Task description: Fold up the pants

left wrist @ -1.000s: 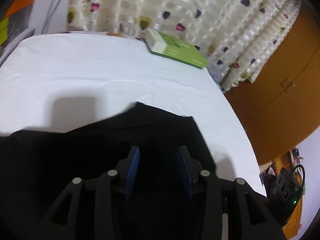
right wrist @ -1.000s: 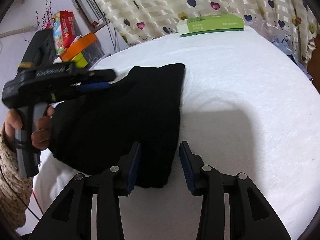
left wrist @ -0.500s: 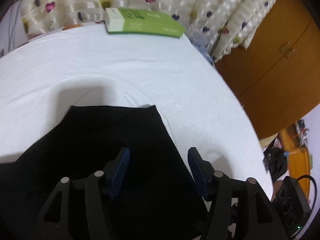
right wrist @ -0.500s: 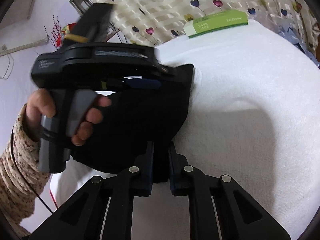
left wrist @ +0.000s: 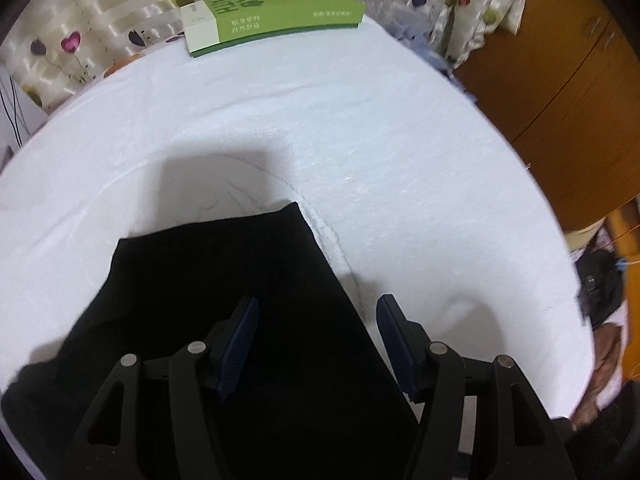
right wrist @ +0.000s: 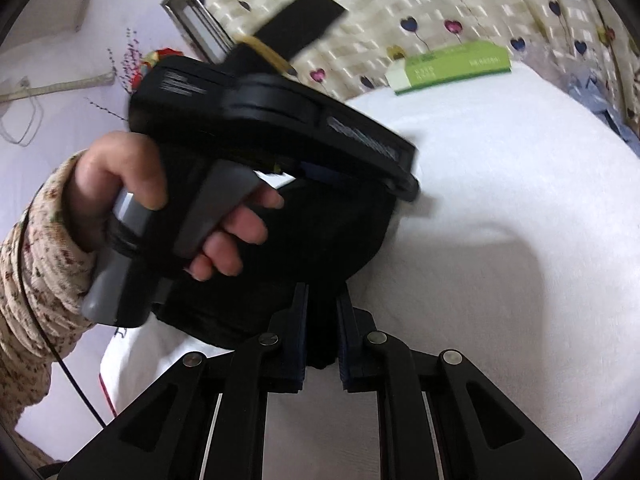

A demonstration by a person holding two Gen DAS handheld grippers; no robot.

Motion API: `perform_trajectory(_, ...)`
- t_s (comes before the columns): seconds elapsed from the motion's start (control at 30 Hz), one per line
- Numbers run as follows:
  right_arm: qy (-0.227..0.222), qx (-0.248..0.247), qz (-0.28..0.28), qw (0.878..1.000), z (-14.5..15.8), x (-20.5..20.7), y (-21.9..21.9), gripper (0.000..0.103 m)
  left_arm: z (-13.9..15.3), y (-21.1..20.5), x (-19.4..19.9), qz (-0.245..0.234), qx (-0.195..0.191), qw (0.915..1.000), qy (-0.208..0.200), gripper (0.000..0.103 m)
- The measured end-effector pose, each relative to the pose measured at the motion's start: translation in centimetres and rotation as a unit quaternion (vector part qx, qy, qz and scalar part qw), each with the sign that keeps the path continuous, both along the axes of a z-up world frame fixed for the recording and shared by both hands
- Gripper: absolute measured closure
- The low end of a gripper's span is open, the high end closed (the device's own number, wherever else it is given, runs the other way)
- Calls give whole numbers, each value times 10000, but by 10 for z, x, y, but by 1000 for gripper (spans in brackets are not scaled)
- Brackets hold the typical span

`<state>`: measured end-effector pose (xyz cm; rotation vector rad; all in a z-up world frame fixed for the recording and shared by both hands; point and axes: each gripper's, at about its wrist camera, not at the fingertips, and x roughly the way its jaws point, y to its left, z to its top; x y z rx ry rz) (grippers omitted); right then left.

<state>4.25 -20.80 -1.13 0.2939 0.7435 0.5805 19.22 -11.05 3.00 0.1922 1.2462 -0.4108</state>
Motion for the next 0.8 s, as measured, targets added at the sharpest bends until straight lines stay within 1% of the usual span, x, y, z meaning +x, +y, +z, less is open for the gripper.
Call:
perform_trajectory(0.1,-239,-199,67,9995,7,-4,14,91,0,-4,-2,-76,211,9997,-9,39)
perform_trajectory(0.2,-536,-440,145,9975,14,-10,30,91,5,-6,-5,-100,297,9995,-26,39)
perform_trajectory(0.3,-633,-472,223,9966,17,-14,38,91,7,-6,-10,-190,235,9995,-1,39)
perform_trajectory(0.43,-809,-588,307,9945,18,-20,44,91,7,-3,-9,-175,450,9988,-14,39)
perform_trajectory(0.5,-835,-592,351,9941,18,-21,47,91,7,0,-9,-92,620,9980,-79,39)
perform_trajectory(0.6,-843,-634,329,9939,17,-20,46,91,7,7,-6,65,654,9978,-119,40)
perform_trajectory(0.67,-794,-608,265,9946,16,-20,43,91,9,12,-3,150,579,9981,-170,49)
perform_trajectory(0.7,-746,-558,208,9954,16,-18,41,91,10,14,-3,163,543,9982,-195,59)
perform_trajectory(0.73,-676,-482,133,9965,15,-15,37,90,10,17,-1,158,493,9984,-205,72)
perform_trajectory(0.8,-475,-225,-42,9986,13,-9,29,87,11,23,-1,190,440,9986,-202,85)
